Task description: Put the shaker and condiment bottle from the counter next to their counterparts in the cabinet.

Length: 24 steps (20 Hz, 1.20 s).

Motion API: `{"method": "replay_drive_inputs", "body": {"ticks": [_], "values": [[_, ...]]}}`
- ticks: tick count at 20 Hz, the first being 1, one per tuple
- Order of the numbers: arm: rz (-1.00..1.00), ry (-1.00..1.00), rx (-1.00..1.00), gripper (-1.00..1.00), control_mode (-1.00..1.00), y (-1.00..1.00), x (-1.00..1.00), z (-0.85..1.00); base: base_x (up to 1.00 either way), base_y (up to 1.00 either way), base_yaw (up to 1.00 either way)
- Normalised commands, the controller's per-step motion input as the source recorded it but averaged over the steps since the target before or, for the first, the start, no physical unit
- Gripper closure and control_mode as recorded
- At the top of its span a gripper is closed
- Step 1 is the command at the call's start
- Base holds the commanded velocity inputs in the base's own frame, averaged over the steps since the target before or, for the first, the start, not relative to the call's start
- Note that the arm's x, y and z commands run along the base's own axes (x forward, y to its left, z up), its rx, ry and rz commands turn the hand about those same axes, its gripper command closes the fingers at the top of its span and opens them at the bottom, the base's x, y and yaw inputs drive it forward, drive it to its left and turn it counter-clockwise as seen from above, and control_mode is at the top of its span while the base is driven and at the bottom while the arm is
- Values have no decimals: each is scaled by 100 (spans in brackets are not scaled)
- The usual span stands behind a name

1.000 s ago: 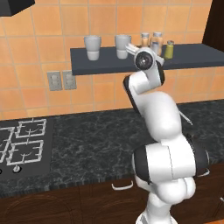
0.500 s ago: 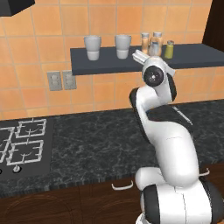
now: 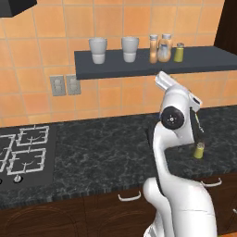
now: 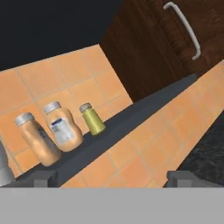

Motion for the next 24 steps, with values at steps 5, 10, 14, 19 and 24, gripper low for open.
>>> {"method": "replay_drive_inputs", "body": {"ticks": [5, 10, 14, 19, 24], "values": [[0, -6, 15, -100, -100, -44, -86, -79, 0, 0, 0], [0, -4, 4, -100, -100, -15, -32, -17, 0, 0, 0], [30, -3, 3, -100, -100, -37, -30, -28, 0, 0, 0], [54, -3, 6, -100, -100, -52, -43, -49, 0, 0, 0], [63, -5, 5, -100, -100, -57, -42, -62, 0, 0, 0]]}}
